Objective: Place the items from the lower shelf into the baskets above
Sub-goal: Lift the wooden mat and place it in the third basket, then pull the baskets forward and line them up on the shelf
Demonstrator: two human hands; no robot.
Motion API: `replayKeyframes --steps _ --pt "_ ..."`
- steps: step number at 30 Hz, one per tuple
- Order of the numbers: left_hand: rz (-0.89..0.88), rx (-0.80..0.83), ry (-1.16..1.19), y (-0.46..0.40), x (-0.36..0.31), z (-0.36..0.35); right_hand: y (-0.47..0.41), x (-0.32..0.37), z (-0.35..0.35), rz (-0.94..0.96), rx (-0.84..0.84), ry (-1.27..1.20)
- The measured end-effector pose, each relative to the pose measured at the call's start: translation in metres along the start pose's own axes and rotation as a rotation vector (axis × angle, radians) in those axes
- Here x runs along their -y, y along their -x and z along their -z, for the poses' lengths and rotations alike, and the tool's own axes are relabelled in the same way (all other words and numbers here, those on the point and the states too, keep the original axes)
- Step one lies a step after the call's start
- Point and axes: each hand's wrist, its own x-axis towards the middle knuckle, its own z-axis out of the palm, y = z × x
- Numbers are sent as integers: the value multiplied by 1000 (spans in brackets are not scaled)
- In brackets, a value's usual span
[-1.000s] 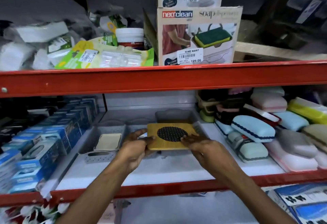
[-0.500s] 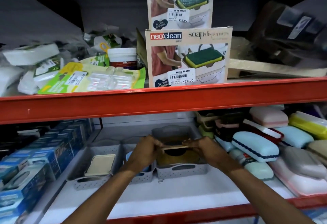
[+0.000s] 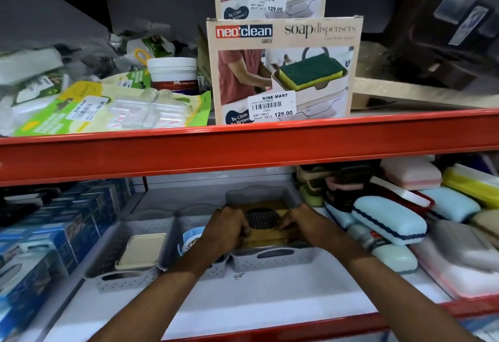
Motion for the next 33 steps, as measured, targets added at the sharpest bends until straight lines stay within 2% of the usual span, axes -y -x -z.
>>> replayKeyframes --steps 4,7,12,16,19,21,23,26,33 --pt "-18 25 -45 -5 0 -4 5 5 -2 131 -41 333" --pt "-72 22 -114 -4 -2 -4 1 2 -2 163 -46 459" --pt "-123 45 -181 -3 2 -5 7 3 -3 318 -65 728" --pt "-206 -18 -88 8 16 15 14 17 -12 307 -88 814" --pt "-174 -166 -3 16 48 43 22 32 -26 450 -121 719" --pt "-149 -195 -46 23 72 60 25 45 -41 569 -111 677" --pt "-125 -139 -100 34 86 70 26 57 -58 672 -22 662" --pt "-151 -38 -171 53 97 71 23 68 -89 729 92 693" --pt "-121 44 -281 64 106 65 9 61 -117 687 30 966"
